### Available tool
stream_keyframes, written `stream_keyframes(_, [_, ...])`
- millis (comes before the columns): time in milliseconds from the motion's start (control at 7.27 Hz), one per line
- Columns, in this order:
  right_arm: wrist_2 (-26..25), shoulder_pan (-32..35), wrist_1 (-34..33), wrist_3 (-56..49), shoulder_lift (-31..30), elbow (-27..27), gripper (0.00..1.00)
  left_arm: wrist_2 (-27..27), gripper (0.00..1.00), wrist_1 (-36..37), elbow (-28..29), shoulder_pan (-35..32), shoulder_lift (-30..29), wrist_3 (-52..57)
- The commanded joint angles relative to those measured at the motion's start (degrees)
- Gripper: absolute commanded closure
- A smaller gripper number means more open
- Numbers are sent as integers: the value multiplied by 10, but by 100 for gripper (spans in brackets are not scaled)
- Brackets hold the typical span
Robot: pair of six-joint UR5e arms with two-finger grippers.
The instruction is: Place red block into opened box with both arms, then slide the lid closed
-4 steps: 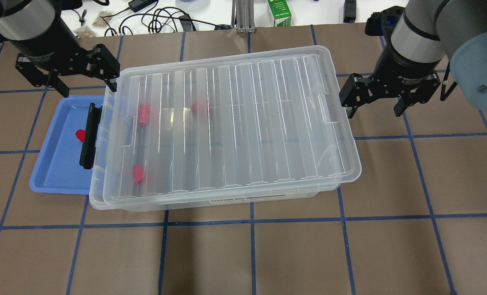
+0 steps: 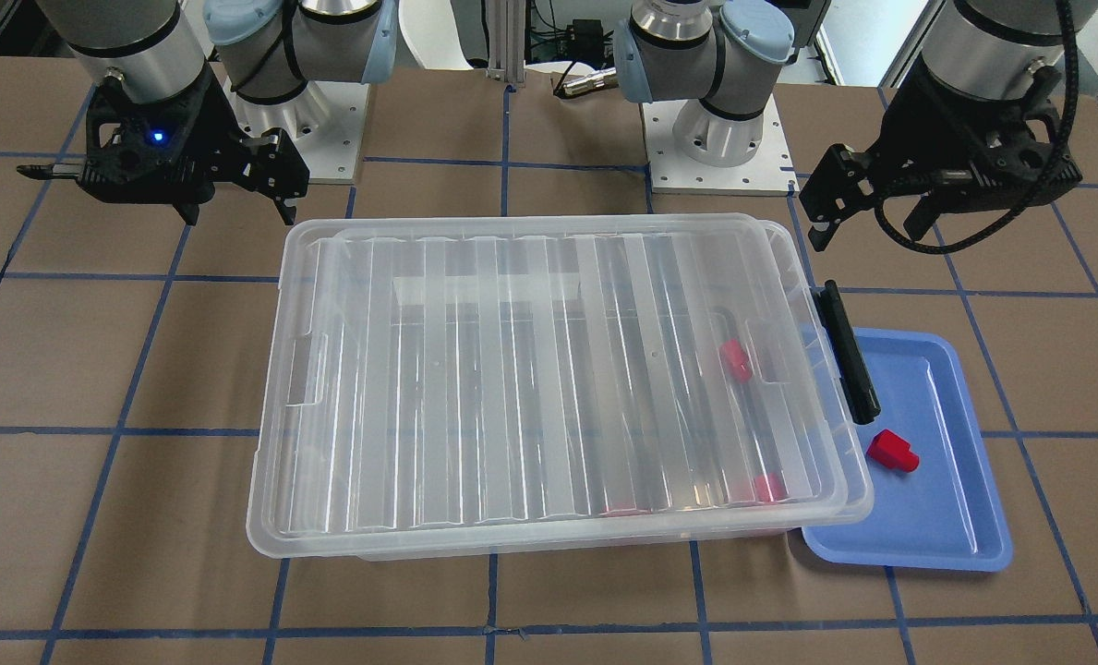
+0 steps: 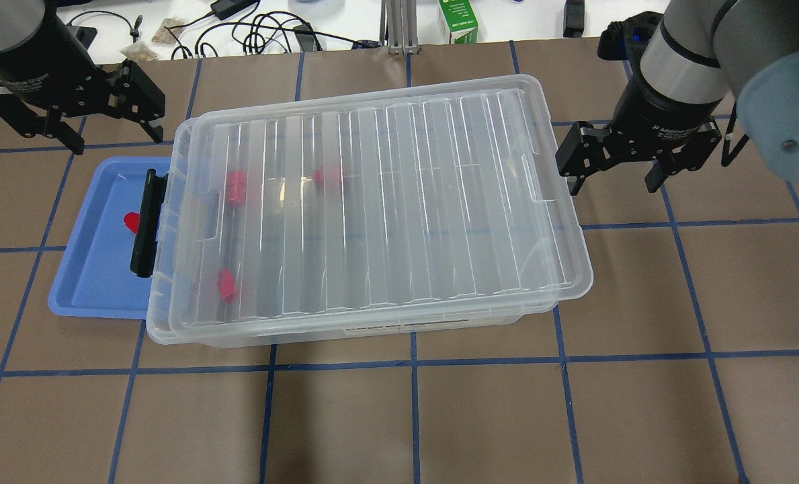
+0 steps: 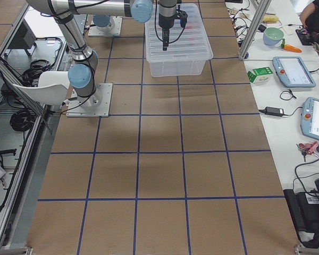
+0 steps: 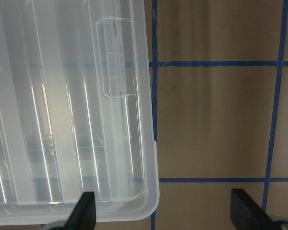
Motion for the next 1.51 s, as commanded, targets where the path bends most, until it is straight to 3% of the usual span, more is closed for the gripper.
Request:
stream_keyframes(0, [-2,-3,-10,2,10,1,0,0,0,0,0,3,0,1])
stream_keyframes(138, [0,-8,-15,-5,37,0,0,1,0,0,1,4,-1,8])
stream_keyframes(275, [0,-9,-68,-5,67,0,0,3,0,0,3,6,1,32])
stream_keyframes(550, [2,-9,-132,-1,116,0,0,-15,0,0,9,80,0,128])
stream_keyframes(826, [1,-9,-164,-4,150,0,0,-100,0,29,-9,176,-40,245])
stream_keyframes(1376, [-1,-19,-192,-5,178,-1,0,-96,0,235,-17,205,-197,258])
